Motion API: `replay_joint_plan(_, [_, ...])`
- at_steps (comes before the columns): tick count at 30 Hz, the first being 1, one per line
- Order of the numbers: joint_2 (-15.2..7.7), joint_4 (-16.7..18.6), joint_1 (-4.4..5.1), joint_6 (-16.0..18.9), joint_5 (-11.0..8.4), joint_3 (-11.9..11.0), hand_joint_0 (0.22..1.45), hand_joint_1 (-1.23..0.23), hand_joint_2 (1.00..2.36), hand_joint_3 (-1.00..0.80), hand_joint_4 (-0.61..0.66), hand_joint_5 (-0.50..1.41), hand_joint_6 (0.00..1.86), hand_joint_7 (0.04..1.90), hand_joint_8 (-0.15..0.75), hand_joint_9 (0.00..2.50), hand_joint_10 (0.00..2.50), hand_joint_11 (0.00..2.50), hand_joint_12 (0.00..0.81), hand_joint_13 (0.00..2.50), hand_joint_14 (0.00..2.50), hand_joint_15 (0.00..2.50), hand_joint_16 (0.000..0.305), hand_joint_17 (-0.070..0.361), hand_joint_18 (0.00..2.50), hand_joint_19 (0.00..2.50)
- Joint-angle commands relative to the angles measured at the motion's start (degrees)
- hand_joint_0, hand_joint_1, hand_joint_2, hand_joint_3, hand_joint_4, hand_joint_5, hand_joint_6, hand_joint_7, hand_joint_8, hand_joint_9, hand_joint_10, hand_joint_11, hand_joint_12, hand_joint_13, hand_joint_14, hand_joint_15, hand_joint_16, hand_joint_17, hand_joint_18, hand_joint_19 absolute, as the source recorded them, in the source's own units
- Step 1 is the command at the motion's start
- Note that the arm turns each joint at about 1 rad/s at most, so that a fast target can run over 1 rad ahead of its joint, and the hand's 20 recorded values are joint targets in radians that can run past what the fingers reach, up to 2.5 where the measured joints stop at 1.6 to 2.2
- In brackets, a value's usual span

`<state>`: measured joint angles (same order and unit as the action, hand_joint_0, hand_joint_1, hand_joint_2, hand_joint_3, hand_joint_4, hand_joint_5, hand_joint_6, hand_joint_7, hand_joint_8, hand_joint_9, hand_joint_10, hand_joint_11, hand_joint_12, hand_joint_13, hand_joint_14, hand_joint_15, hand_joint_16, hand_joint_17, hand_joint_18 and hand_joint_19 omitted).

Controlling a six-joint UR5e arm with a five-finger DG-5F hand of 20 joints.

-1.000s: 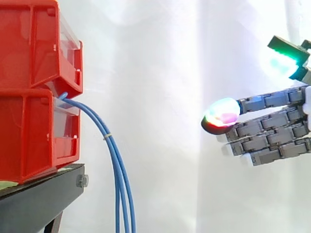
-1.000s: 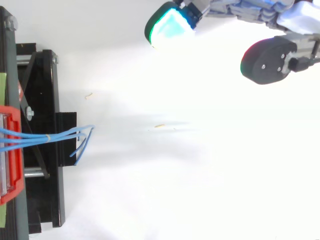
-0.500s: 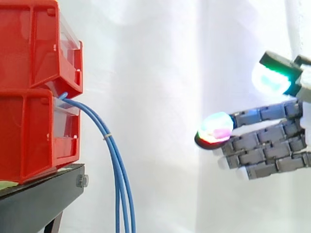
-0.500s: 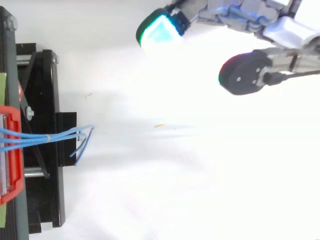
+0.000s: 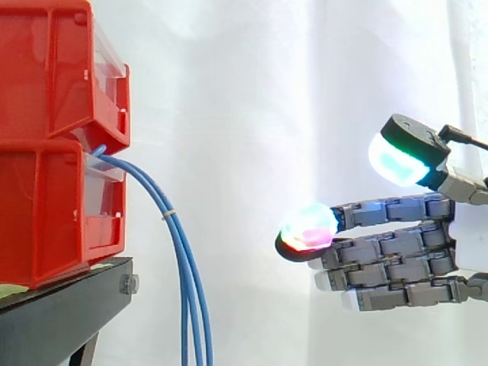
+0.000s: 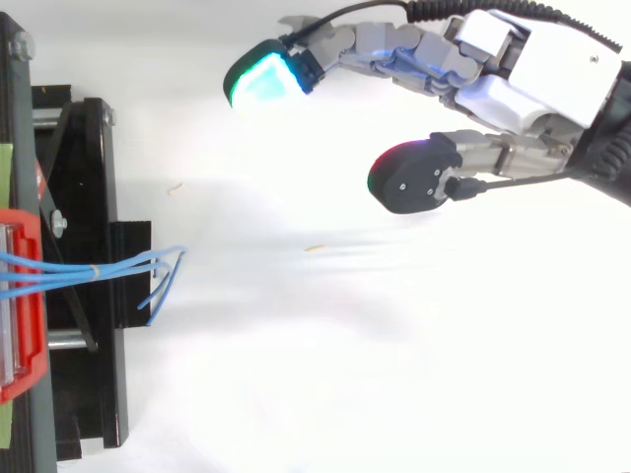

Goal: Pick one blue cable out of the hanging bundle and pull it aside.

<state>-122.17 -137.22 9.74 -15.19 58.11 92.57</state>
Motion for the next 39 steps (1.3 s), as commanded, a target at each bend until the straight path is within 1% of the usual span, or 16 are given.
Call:
replay_joint_plan(1, [0.0,1.1,0.63,-1.2,-1.60,0.0,0.50,-0.52,1.00,-0.50,0.18,-0.26,0.50,0.61,0.241,0.18,0.00,0.00,0.329,0.10,0.00,0.07,0.046,0.103,0.03,0.12])
replay_joint_plan(3, [-0.1,1.4,0.90,-1.8,-2.48,0.0,0.50,-0.52,1.00,-0.50,0.18,-0.26,0.50,0.61,0.242,0.18,0.00,0.00,0.328,0.10,0.00,0.07,0.046,0.103,0.03,0.12])
replay_joint_plan(8, [-0.1,2.6,1.07,-3.2,-3.18,0.0,0.51,-0.52,1.00,-0.50,0.18,-0.26,0.50,0.61,0.243,0.19,0.00,0.00,0.327,0.10,0.00,0.07,0.046,0.103,0.03,0.12])
replay_joint_plan(9, [-1.1,3.1,1.07,-3.6,-3.36,-0.3,0.51,-0.52,1.00,-0.50,0.18,-0.26,0.50,0.62,0.243,0.19,0.00,0.00,0.327,0.10,0.00,0.07,0.046,0.103,0.04,0.11])
replay_joint_plan(13, [-4.7,2.8,0.63,-1.5,-2.92,-4.0,0.51,-0.52,1.00,-0.50,0.18,-0.26,0.50,0.61,0.243,0.19,0.00,0.00,0.327,0.10,0.00,0.07,0.045,0.102,0.03,0.11])
replay_joint_plan(15, [-6.8,0.9,0.37,1.1,-1.86,-7.1,0.51,-0.52,1.00,-0.50,0.18,-0.26,0.50,0.61,0.244,0.19,0.00,0.00,0.327,0.10,0.00,0.07,0.045,0.102,0.03,0.11])
replay_joint_plan(17, [-7.7,-2.7,0.37,1.3,-1.86,-10.4,0.51,-0.52,1.00,-0.50,0.18,-0.26,0.50,0.62,0.244,0.20,0.00,0.00,0.327,0.10,0.00,0.07,0.045,0.102,0.03,0.12])
replay_joint_plan(21, [-7.8,-4.1,0.37,0.4,-1.69,-11.6,0.51,-0.52,1.00,-0.50,0.19,-0.25,0.50,0.62,0.245,0.20,0.00,0.00,0.324,0.10,0.00,0.07,0.045,0.101,0.03,0.12])
replay_joint_plan(26, [-8.1,-2.6,0.37,-1.1,-1.77,-11.6,0.51,-0.52,1.00,-0.50,0.19,-0.25,0.50,0.62,0.247,0.21,0.00,0.00,0.324,0.10,0.00,0.06,0.045,0.101,0.04,0.12])
replay_joint_plan(28, [-9.5,-0.8,0.37,-1.6,-1.69,-11.8,0.51,-0.52,1.00,-0.50,0.19,-0.25,0.50,0.62,0.247,0.21,0.00,0.00,0.323,0.10,0.00,0.06,0.045,0.102,0.04,0.12])
replay_joint_plan(29, [-11.2,0.6,0.37,-1.3,-1.77,-12.5,0.51,-0.52,1.00,-0.50,0.20,-0.25,0.50,0.62,0.247,0.22,0.00,0.00,0.324,0.11,0.00,0.06,0.045,0.102,0.04,0.11])
replay_joint_plan(30, [-12.1,1.2,0.37,-1.0,-1.60,-13.6,0.51,-0.52,1.00,-0.50,0.20,-0.25,0.50,0.62,0.247,0.22,0.00,0.00,0.324,0.11,0.00,0.06,0.045,0.102,0.04,0.12])
replay_joint_plan(31, [-14.9,1.3,0.37,0.3,-1.51,-16.5,0.51,-0.52,1.00,-0.50,0.20,-0.25,0.50,0.62,0.247,0.22,0.00,0.00,0.324,0.11,0.00,0.06,0.045,0.102,0.04,0.11])
replay_joint_plan(33, [-16.5,0.4,0.63,1.0,-1.16,-18.6,0.51,-0.52,1.00,-0.50,0.20,-0.24,0.50,0.62,0.248,0.23,0.00,0.00,0.324,0.11,0.00,0.06,0.045,0.102,0.05,0.12])
replay_joint_plan(34, [-16.8,-0.7,0.90,1.0,-1.07,-19.4,0.51,-0.52,1.00,-0.50,0.20,-0.24,0.50,0.63,0.249,0.24,0.00,0.00,0.325,0.12,0.00,0.06,0.045,0.102,0.06,0.12])
replay_joint_plan(39, [-16.8,-1.6,1.69,0.3,-0.98,-19.4,0.51,-0.53,1.00,-0.50,0.24,-0.21,0.50,0.67,0.257,0.30,0.00,0.00,0.329,0.19,0.00,0.09,0.045,0.101,0.13,0.15])
